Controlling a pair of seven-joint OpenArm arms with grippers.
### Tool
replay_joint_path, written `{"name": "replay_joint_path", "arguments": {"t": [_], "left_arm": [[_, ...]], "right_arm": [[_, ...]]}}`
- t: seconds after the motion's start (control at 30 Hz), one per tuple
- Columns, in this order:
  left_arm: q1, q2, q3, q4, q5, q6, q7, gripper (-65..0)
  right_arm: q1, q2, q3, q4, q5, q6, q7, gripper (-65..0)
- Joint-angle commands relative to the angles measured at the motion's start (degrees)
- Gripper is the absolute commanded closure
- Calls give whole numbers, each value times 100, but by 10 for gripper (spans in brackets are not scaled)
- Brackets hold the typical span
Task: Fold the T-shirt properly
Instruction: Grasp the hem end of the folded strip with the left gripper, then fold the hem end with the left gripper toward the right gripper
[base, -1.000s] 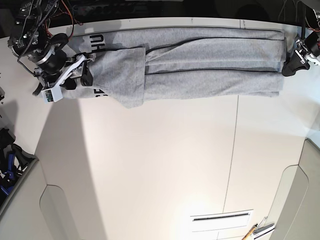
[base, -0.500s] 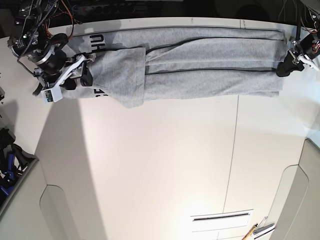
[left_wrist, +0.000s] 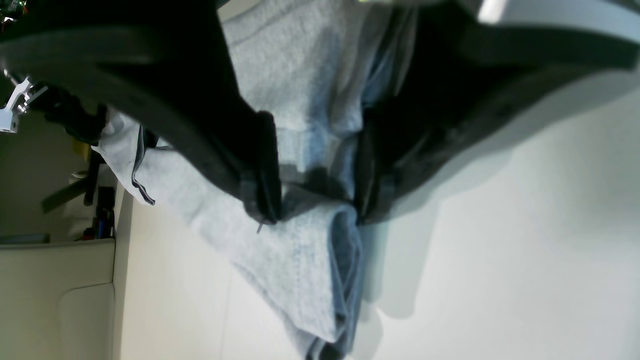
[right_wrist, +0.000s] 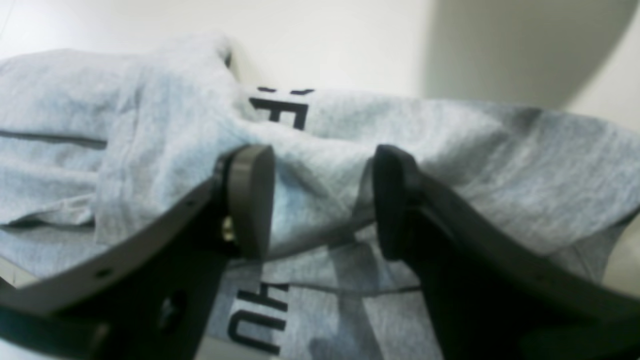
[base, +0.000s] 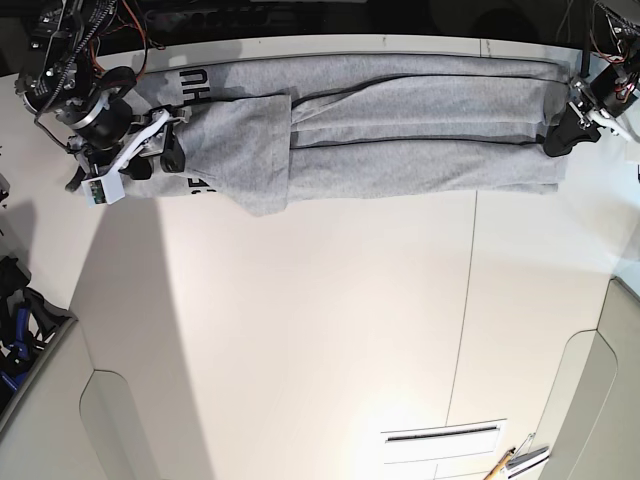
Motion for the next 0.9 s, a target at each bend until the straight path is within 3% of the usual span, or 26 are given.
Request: {"name": "replay_joint_path", "arguments": {"t": [0.0, 0.1, 0.13, 0.3, 0.5, 0.63, 0.87], "left_arm": [[33, -66, 11, 22, 201, 64, 105, -185], [33, -63, 11, 22, 199, 64, -107, -11], [31, -66, 11, 22, 195, 64, -219, 0], [31, -63, 11, 199, -68, 64, -433, 0], [33, -35, 11, 1167, -763, 64, 256, 0], [98, 188, 11, 1825, -1373, 64, 699, 0], [452, 737, 251, 2400, -1380, 64, 717, 0]], "right_arm": [[28, 31, 22, 98, 90, 24, 111, -314], [26, 31, 22, 98, 90, 24, 111, -314], [26, 31, 22, 98, 90, 24, 111, -314], [28, 31, 22, 98, 90, 22, 111, -314], [26, 33, 39, 127, 66, 24, 107, -314], [26, 33, 195, 179, 68, 22, 98, -314], [28, 35, 763, 210, 76, 24, 66, -314]]}}
